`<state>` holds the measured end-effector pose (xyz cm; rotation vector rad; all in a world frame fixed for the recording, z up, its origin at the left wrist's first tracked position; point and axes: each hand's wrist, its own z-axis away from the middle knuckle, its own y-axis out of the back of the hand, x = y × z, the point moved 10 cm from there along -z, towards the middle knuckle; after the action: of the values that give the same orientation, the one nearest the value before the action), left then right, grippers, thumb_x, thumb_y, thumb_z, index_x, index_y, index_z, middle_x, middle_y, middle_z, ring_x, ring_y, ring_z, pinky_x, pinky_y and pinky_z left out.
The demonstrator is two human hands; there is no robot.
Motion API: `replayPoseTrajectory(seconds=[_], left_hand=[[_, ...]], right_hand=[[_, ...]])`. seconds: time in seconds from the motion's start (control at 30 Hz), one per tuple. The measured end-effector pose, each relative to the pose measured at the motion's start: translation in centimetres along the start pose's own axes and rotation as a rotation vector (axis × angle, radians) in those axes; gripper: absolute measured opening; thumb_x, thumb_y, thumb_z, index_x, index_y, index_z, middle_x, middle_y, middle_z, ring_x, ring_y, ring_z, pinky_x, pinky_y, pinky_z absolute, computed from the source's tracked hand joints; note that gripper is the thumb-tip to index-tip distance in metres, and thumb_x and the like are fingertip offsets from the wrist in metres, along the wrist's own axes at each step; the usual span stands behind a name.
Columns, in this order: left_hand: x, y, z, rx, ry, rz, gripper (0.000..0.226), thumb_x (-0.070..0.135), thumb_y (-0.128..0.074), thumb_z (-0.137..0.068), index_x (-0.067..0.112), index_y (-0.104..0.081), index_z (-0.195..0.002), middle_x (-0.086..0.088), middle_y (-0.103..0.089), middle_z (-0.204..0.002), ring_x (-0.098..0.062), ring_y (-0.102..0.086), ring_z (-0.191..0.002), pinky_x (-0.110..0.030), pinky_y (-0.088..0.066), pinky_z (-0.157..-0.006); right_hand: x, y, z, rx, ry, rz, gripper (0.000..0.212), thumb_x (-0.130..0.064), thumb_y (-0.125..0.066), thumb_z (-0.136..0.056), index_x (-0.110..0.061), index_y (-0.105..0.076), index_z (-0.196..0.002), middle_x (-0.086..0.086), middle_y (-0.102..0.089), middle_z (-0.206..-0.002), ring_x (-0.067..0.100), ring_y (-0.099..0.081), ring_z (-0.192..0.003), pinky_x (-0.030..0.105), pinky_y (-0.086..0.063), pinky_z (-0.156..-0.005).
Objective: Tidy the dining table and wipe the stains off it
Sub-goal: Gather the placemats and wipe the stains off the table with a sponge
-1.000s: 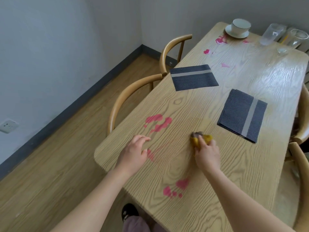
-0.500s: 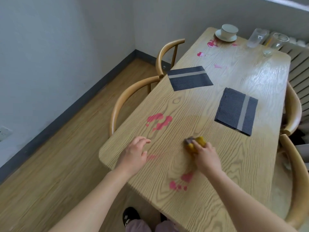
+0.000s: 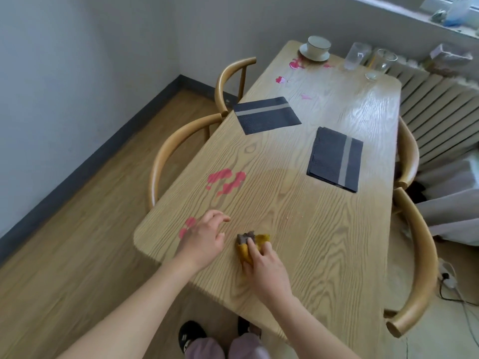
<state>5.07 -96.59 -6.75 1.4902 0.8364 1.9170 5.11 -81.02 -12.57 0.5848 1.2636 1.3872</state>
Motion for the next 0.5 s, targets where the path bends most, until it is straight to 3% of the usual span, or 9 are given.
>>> replayPoseTrajectory(seconds=[0.13, 0.33, 0.4, 0.5], left_hand=[[-0.2, -0.1, 0.4, -0.035, 0.003, -0.003, 0.033, 0.02, -0.05, -0.095, 0.025, -0.053, -0.128, 0.011, -0.043, -0.139, -0.011, -0.043, -0.125, -0.023, -0.033, -0.097], [0.1, 0.0, 0.3, -0.035, -0.007, -0.015, 0.034, 0.019, -0.05, -0.096, 0.024, -0.052, -0.129, 0.013, -0.041, -0.14, -0.011, -0.045, -0.123, -0.018, -0.033, -0.091], [0.4, -0.6, 0.6, -0.048, -0.016, 0.0, 0.034, 0.019, -0.049, -0.096, 0.025, -0.051, -0.129, 0.014, -0.04, -0.14, -0.009, -0.051, -0.117, -0.017, -0.038, -0.084], [0.6, -1.7, 1.4, -0.054, -0.033, 0.011, 0.037, 0.016, -0.049, -0.095, 0.024, -0.05, -0.131, 0.012, -0.035, -0.144, -0.009, -0.047, -0.123, -0.016, -0.04, -0.086]], right_hand=[[2.4, 0.6, -0.3, -0.006, -0.024, 0.031, 0.059, -0.036, -0.041, -0.099, -0.029, -0.015, -0.152, 0.004, -0.037, -0.132, 0.024, -0.046, -0.116, 0.032, -0.046, -0.09], [16.6, 4.8, 2.5, 0.14, -0.51, -0.068, 0.06, -0.03, -0.046, -0.097, -0.017, -0.024, -0.151, 0.013, -0.041, -0.128, 0.031, -0.051, -0.111, 0.039, -0.047, -0.093], [15.8, 4.7, 3.1, 0.169, -0.547, -0.054, 0.059, -0.03, -0.045, -0.097, -0.016, -0.024, -0.151, 0.013, -0.04, -0.127, 0.03, -0.051, -0.11, 0.039, -0.048, -0.091], [8.6, 2.4, 2.6, 0.164, -0.391, -0.06, 0.062, -0.032, -0.043, -0.097, -0.018, -0.019, -0.152, 0.006, -0.038, -0.127, 0.024, -0.051, -0.108, 0.032, -0.047, -0.087]])
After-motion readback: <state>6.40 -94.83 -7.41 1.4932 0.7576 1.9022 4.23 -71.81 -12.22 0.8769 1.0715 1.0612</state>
